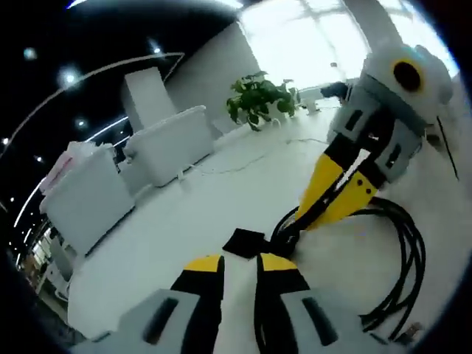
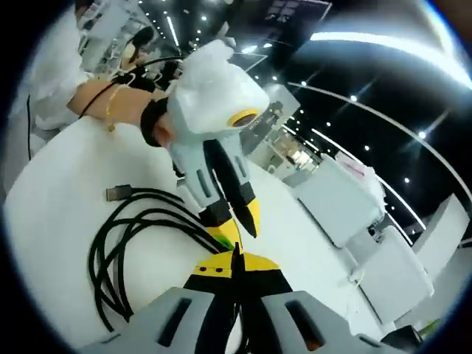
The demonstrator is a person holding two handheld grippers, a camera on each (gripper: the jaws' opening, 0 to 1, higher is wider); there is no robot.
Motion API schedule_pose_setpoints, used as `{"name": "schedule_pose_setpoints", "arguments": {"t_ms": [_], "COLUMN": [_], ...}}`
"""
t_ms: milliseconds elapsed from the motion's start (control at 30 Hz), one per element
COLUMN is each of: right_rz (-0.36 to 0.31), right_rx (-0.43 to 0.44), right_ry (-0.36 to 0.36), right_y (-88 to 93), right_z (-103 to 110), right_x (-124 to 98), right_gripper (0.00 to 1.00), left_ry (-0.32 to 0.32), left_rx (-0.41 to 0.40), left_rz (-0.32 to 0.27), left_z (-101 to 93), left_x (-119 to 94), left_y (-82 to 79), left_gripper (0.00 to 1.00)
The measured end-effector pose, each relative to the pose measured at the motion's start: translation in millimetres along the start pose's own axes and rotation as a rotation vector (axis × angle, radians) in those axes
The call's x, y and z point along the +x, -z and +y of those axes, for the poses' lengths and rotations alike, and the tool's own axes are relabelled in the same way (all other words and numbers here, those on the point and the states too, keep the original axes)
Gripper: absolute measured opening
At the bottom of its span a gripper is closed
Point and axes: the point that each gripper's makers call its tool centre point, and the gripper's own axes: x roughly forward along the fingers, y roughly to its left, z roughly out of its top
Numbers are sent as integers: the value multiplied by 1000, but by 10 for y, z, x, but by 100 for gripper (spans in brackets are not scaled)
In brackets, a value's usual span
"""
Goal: Coil the Type-C to USB data cable on the desktop and secure it with Velcro straps.
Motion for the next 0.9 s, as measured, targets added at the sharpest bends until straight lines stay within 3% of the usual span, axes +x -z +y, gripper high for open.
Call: {"name": "schedule_pose_setpoints", "arguments": {"t_ms": [133, 233, 367, 500, 533, 633, 900], "right_rz": [18, 73, 164, 179, 211, 192, 184], "right_rx": [200, 314, 431, 412, 374, 256, 88], "right_ry": [-47, -53, -91, -104, -114, -97, 29], "right_y": [73, 254, 524, 597, 638, 598, 608], "right_z": [-117, -237, -211, -201, -184, -195, -353], "right_x": [179, 340, 513, 628, 635, 671, 715], "right_gripper": [2, 2, 2, 1, 2, 2, 7], "left_ry": [36, 51, 60, 71, 79, 82, 56], "left_rx": [19, 83, 141, 178, 183, 193, 181], "left_rz": [4, -1, -7, -15, -19, -28, -32], "left_z": [-64, -92, -110, -120, -128, -125, -105], "left_x": [49, 64, 82, 94, 96, 108, 122], "left_y": [14, 9, 13, 21, 20, 31, 35], "left_gripper": [5, 4, 3, 2, 2, 2, 2]}}
